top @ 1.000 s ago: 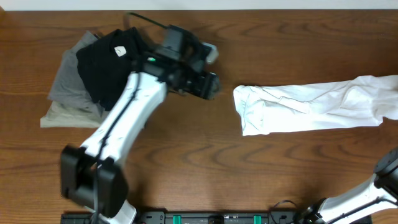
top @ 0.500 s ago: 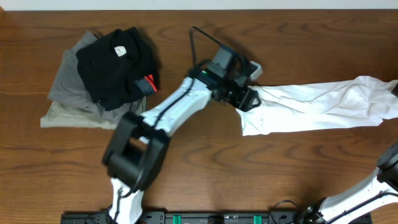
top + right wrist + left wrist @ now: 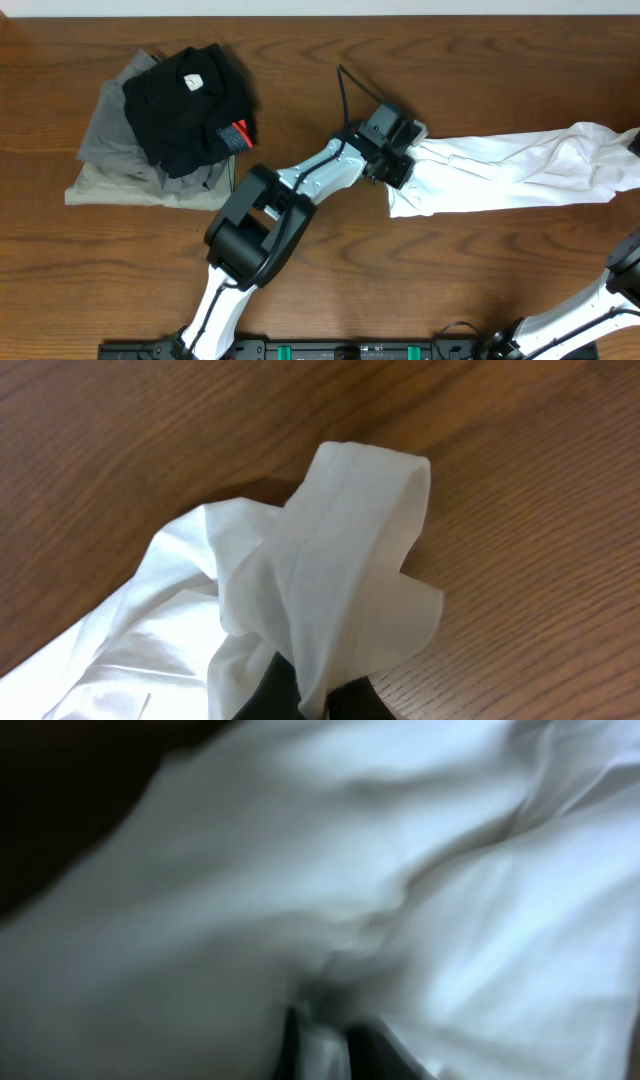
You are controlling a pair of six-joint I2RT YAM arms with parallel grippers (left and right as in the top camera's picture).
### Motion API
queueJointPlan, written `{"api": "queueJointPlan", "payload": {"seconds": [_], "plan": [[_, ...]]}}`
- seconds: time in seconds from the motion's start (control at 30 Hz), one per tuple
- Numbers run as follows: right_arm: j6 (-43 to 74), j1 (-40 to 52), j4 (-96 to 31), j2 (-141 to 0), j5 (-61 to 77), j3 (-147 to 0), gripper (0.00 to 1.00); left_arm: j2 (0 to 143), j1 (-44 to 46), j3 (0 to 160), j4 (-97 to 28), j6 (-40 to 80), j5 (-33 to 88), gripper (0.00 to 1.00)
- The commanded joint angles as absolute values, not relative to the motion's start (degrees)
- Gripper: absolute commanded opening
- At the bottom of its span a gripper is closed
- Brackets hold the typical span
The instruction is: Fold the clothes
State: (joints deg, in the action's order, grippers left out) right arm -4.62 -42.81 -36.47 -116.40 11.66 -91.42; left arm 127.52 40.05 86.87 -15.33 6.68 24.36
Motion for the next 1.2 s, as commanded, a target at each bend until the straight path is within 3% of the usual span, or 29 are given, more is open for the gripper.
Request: {"api": "queueJointPlan", "payload": {"seconds": [0.0,0.2,0.53,0.67,0.73,0.9,1.0,1.17], "plan": [[-4.75,-42.87,-36.58,-116.38,12.49,-91.72,0.03,129.75,39.13,86.59,-21.32,12.12,8.38,0.09],[-4.78,-43.90,-35.35,-116.38,12.47,-91.72,0.04,129.32,31.62,88.23,-29.34,17.28,4.73,0.07],[-4.78,-43.79,-35.42,-116.38,12.53,-91.72,0.06,129.14,25.89,88.55,-29.78,14.83,6.22,0.09],[-4.80,-43.75,-35.57,-116.38,15.25,-91.70,0.05,127.81,26.02,88.66,-29.80,13.13,7.22,0.17],[-4.80,-43.75,-35.55,-116.38,17.43,-91.72,0.05,126.17,26.06,88.71,-29.80,13.13,7.25,0.32],[-4.78,-43.40,-36.05,-116.36,21.69,-91.72,0.04,119.00,26.04,88.71,-30.44,13.10,7.25,0.53],[-4.80,-42.74,-37.01,-116.36,24.23,-91.72,0.03,113.27,26.04,88.71,-31.29,12.47,7.20,0.59],[-4.78,-40.01,-39.24,-116.14,27.99,-91.72,0.01,105.80,26.04,88.71,-31.90,10.94,6.92,0.61]]}}
